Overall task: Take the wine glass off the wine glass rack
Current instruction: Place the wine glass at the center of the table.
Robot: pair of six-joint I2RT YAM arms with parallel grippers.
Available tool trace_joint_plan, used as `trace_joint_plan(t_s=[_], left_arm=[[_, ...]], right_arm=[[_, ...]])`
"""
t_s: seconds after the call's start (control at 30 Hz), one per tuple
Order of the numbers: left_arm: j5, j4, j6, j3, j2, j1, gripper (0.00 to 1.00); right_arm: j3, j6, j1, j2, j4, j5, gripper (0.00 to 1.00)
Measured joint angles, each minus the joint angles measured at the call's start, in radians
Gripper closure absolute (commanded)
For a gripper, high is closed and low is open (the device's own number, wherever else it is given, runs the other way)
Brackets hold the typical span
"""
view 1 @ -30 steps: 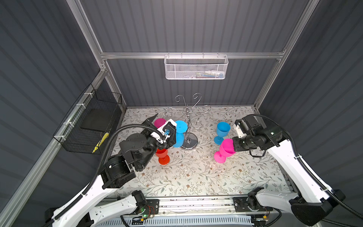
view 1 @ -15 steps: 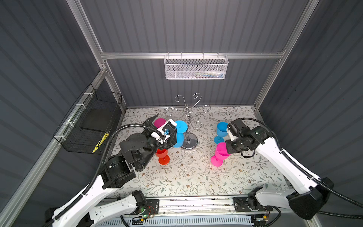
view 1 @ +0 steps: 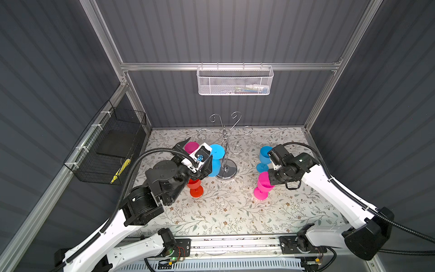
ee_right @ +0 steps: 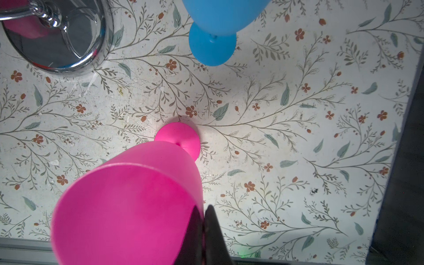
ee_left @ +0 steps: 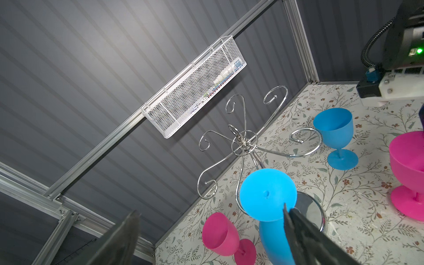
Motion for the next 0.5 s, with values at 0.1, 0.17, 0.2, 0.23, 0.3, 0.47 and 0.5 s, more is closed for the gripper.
trace_joint_plan(t_s=[0.1,0.17,0.2,0.23,0.3,0.47,0.5], left_arm=[[0.0,0.0,-0.008,0.0,0.0,0.0,0.0],[0.0,0.0,-0.012,0.0,-0.001,0.0,0.0],[0.0,0.0,-0.014,0.0,-0.002,0.0,0.0],[0.0,0.0,-0.015,-0.001,-0.003,0.0,0.0],[0.0,0.0,-0.015,-0.004,-0.006,0.0,0.0],[0.0,-0.001,-0.019,-0.016,-0.018,0.0,0.0],[0.0,-0.001,-0.023,-0.016,-0.018,0.0,0.0]], right_arm=[[-0.009,0.004,0.005,0.001,0.004,0.009,1.0],[-0.012,0.006,0.005,0.002,0.004,0.01,1.0],[-0.012,0.007,0.006,0.003,0.004,0.01,1.0],[-0.013,0.007,0.006,0.003,0.005,0.011,1.0],[-0.014,0.008,0.009,0.005,0.006,0.013,0.98],[-0.018,0.009,0.01,0.012,0.008,0.014,0.93],[-0.018,0.011,0.01,0.014,0.008,0.014,0.92]])
